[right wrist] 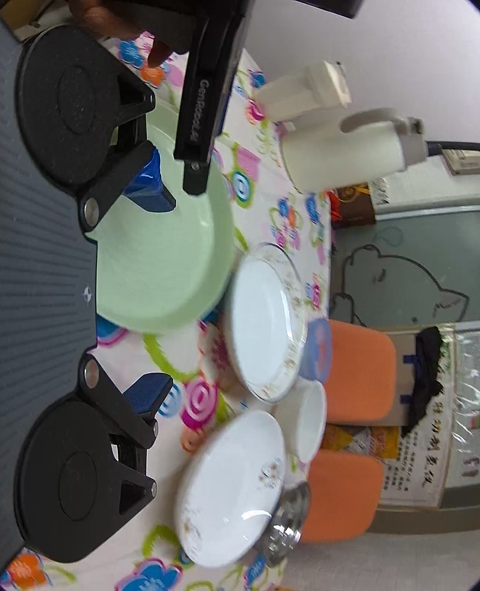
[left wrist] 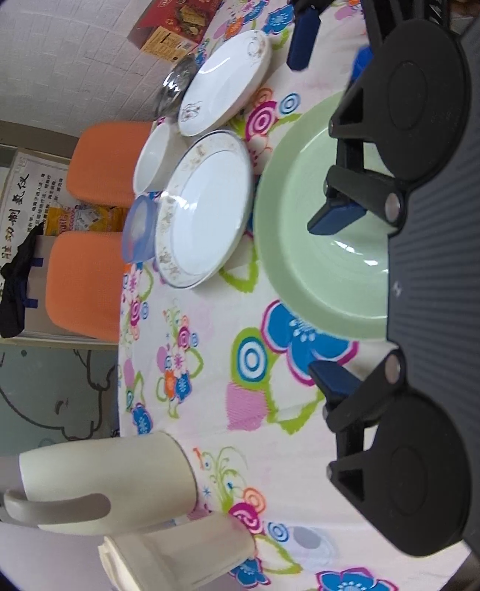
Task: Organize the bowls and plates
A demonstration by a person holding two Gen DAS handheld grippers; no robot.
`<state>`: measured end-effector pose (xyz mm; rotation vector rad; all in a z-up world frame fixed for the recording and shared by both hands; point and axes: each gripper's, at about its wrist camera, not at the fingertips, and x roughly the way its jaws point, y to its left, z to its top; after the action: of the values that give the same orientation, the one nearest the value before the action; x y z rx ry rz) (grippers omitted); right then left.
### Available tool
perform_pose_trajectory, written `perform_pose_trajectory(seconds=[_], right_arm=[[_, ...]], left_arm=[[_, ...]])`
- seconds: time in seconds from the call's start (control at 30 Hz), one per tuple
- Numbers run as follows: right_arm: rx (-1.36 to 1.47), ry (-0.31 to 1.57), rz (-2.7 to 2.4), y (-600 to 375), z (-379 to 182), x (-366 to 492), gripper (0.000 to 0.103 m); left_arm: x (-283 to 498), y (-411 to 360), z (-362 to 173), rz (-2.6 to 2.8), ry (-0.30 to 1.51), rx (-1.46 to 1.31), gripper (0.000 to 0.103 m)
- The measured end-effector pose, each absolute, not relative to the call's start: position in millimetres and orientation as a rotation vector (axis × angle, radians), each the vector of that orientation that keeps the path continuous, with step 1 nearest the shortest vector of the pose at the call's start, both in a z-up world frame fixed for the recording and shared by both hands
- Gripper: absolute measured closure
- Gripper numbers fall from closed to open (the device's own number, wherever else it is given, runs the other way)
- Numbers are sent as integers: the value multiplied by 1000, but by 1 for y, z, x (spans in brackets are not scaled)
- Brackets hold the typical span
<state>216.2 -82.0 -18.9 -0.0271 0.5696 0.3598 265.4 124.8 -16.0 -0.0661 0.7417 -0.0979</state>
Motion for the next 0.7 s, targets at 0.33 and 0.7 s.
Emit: perform_pose_trajectory(seconds=[0.33, 0.7], right_arm=[[24, 694, 381, -82, -23, 310, 21], [63, 768, 365, -68, -36, 345, 19]], left_arm=[[342, 131, 4, -42, 700, -41, 28], [398, 132, -4, -84, 739, -22, 28]])
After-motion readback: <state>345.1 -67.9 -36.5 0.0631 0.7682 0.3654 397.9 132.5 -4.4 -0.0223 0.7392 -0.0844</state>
